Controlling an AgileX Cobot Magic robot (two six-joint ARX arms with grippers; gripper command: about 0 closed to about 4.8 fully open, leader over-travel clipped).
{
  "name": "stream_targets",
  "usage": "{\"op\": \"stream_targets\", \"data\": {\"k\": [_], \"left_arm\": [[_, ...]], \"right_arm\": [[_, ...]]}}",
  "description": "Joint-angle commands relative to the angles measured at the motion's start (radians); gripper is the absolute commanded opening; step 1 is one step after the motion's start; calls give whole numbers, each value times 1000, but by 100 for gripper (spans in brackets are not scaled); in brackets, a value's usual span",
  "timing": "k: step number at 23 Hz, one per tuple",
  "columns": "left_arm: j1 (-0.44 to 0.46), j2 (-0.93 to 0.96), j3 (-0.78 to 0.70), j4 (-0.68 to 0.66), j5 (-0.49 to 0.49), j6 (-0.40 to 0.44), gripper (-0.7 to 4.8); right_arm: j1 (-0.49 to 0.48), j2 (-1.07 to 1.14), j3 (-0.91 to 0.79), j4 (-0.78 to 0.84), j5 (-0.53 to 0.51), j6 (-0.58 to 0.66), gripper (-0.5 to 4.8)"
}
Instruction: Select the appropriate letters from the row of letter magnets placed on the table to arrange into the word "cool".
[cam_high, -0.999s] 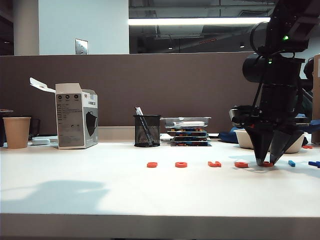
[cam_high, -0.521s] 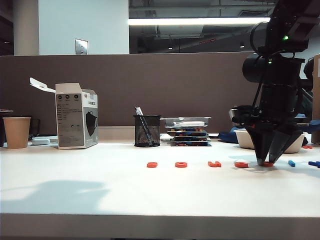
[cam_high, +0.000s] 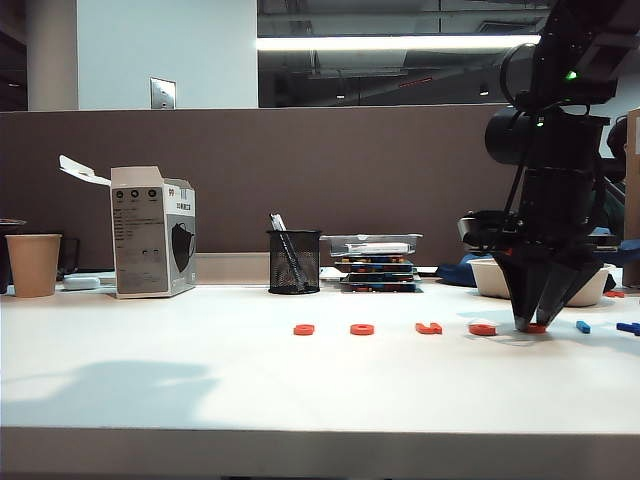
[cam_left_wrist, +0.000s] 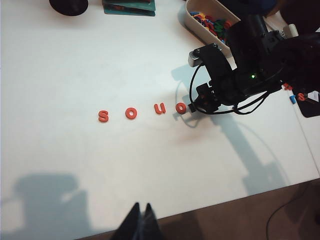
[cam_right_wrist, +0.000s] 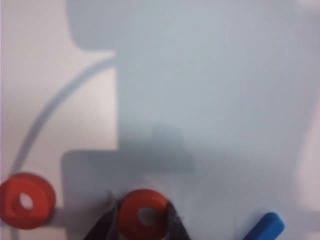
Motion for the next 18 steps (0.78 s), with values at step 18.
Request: {"op": "stream_targets", "data": {"k": [18], "left_arm": [[2,-4,2,-1,-5,2,-3]], "right_arm": [[2,-29,-5,-21,-3,-2,85]]}}
